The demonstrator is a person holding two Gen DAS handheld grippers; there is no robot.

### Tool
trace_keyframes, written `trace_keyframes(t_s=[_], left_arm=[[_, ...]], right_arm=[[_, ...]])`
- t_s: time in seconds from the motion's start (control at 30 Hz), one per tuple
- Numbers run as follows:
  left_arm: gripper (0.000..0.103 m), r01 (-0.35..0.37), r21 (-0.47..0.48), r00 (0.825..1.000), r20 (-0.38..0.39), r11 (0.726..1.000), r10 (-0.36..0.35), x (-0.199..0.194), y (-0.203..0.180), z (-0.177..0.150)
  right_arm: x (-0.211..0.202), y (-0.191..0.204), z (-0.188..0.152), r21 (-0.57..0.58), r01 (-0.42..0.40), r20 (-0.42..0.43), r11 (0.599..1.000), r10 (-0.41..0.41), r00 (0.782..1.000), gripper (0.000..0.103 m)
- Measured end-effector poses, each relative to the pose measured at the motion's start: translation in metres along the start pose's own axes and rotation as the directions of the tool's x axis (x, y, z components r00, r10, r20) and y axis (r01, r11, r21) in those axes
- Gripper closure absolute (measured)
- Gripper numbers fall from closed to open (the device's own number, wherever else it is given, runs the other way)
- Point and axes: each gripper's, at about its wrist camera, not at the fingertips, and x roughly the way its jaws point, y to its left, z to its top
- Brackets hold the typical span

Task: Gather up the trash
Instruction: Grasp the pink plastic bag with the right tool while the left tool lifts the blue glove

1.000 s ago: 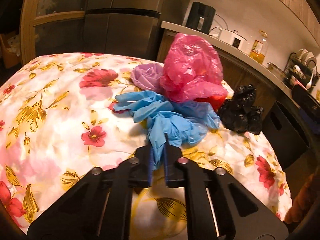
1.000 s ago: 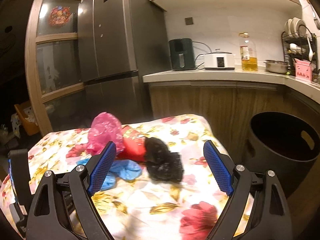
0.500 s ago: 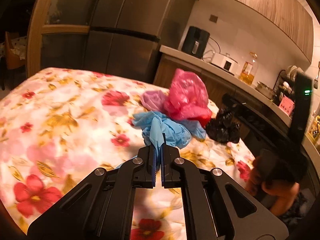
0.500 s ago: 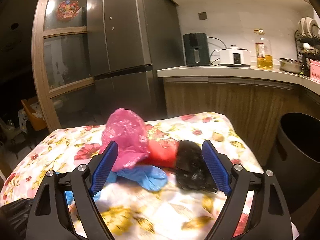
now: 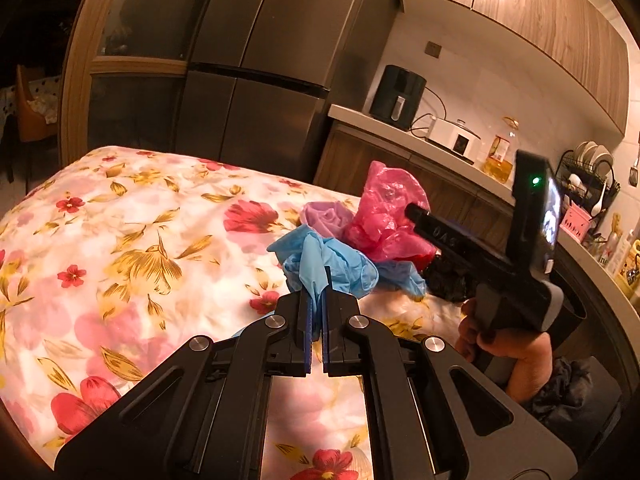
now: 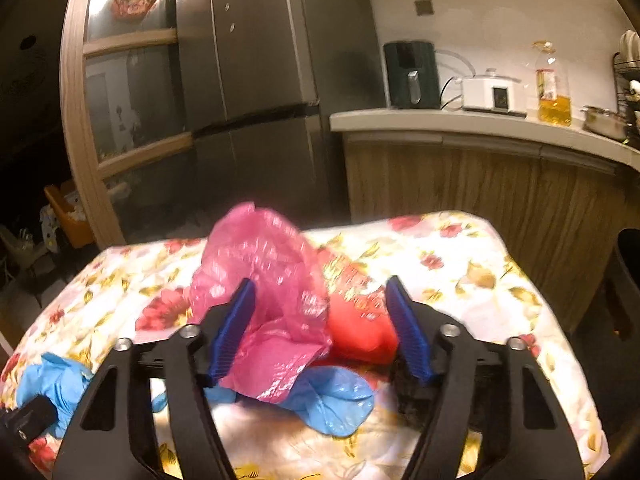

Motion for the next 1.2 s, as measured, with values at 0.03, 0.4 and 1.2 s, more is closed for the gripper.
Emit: trace_keyframes(t_s=[0.03, 0.4, 1.2], left_arm=[[0.101, 0.0, -0.002, 1.0, -0.001, 1.0, 0.0, 0.001, 0.0, 0.0], [0.101, 0.0, 0.003, 1.0, 0.003, 1.0, 0.0, 0.001, -0.002, 0.002], [0.101, 0.036, 0.054, 0.998, 0.051, 0.998, -0.039, -0.035, -0.046, -0.002]], right_arm=[[0.003, 0.001, -0.002, -0.004, -0.012, -0.019, 1.0, 0.012, 1.0, 0.058], [-0.017, 0.006, -0.008, -0.015, -0.072, 0.001, 0.997, 0.072, 0.997, 0.093], [-0.161, -0.06, -0.004, 0.11, -0.034, 0.207, 0.993, 0.01, 0.978, 0.094]])
